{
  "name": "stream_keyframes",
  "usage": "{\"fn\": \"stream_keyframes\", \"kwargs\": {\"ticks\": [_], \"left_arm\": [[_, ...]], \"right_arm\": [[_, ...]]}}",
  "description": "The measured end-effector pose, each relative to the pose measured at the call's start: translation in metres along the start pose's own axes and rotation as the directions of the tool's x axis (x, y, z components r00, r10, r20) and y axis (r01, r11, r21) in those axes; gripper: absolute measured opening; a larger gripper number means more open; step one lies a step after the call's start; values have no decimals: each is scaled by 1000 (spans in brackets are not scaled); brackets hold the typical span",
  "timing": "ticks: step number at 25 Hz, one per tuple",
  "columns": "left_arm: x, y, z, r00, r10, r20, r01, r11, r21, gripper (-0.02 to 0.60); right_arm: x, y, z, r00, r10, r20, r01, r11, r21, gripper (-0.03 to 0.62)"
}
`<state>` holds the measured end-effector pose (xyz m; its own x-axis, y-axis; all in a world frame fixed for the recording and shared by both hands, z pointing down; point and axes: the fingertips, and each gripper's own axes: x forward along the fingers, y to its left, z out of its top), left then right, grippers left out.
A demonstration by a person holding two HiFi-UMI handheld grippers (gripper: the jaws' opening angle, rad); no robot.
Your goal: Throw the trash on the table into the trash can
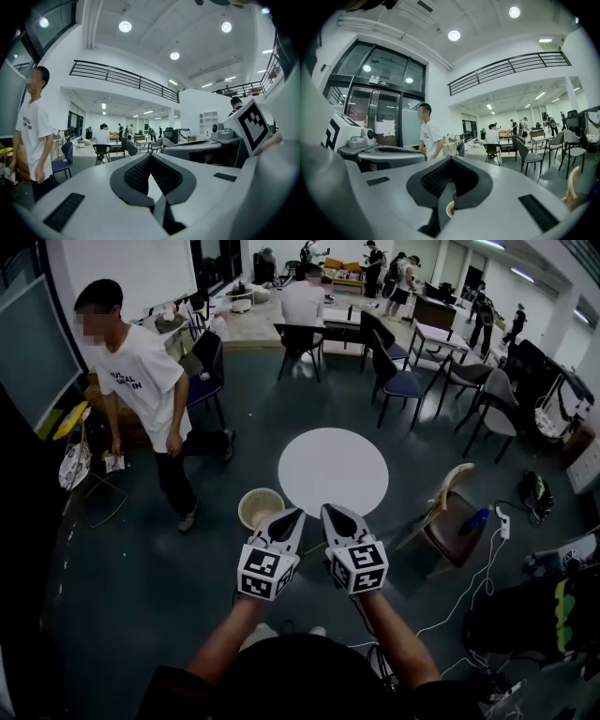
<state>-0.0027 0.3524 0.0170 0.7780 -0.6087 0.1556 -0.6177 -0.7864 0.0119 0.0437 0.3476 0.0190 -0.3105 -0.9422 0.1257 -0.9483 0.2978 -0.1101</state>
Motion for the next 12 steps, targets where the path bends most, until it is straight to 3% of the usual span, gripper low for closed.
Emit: {"fn": "stream_keyframes", "kwargs": {"ticks": [12], "left_arm": [[-5, -3, 1, 1000, -4, 9, 3, 1000, 10, 15]], "right_arm": [[-2, 5, 2, 1000, 7, 11, -7, 1000, -8, 18]]}}
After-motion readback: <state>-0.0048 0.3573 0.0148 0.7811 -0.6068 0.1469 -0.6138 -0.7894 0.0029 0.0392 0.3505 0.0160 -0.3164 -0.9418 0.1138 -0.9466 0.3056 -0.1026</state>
